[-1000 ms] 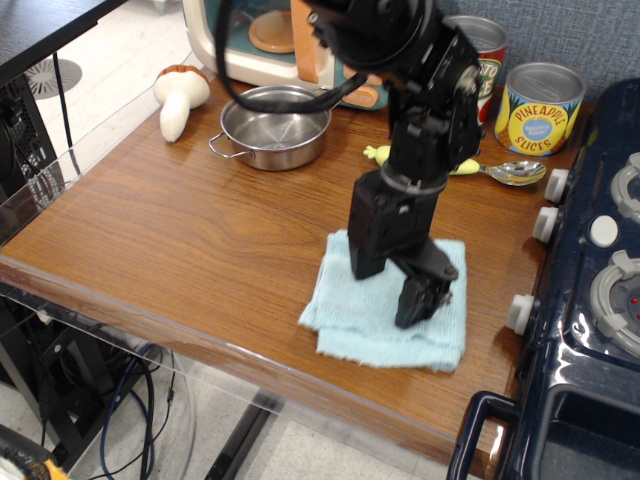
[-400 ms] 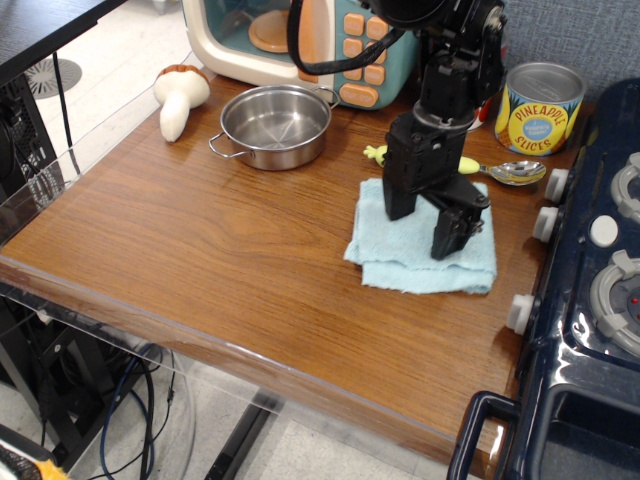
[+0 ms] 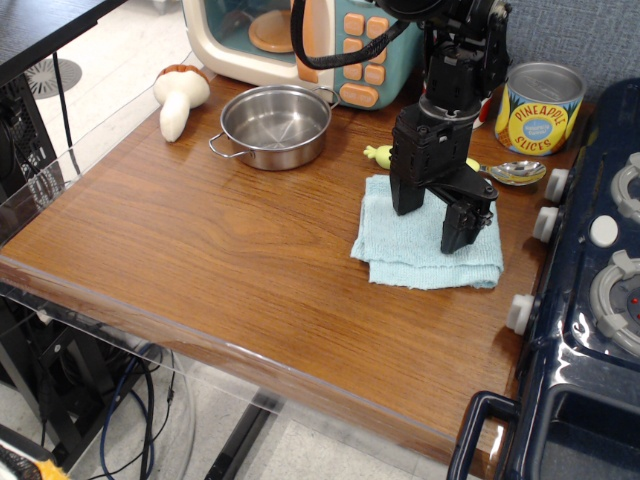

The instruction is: Move the cloth closer to the spoon almost touching.

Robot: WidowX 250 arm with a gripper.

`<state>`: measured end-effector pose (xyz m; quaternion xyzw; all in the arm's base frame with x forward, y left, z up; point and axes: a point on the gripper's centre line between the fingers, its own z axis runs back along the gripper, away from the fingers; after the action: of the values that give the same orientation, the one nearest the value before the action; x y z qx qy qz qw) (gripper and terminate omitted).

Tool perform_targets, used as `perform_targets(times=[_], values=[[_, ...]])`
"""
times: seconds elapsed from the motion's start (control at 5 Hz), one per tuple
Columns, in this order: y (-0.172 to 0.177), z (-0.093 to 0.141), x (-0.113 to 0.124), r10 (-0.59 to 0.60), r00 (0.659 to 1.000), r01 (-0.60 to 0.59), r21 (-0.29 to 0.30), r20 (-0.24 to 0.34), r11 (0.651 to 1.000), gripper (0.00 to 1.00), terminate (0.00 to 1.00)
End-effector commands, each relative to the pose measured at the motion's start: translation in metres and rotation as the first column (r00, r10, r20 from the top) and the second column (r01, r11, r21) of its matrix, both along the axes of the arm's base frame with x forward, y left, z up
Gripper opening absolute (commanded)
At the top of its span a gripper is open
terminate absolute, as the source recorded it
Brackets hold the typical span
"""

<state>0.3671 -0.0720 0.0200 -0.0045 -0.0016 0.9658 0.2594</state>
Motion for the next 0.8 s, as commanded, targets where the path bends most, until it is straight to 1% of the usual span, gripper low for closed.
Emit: perform_targets(times=[0.0, 0.2, 0.4, 0.6], values=[[0.005, 0.062, 0.008, 0.015, 0.991, -0.008, -0.055, 0.130, 0.998, 1.00, 0.00], [0.008, 0.082, 0.004, 0.020, 0.986, -0.010, -0.061, 0.168, 0.998, 1.00, 0.00], [0.013, 0.095, -0.005, 0.011, 0.978, 0.001, -0.060, 0.208, 0.998, 1.00, 0.00], [0.013, 0.095, -0.005, 0.011, 0.978, 0.001, -0.060, 0.208, 0.998, 1.00, 0.00]])
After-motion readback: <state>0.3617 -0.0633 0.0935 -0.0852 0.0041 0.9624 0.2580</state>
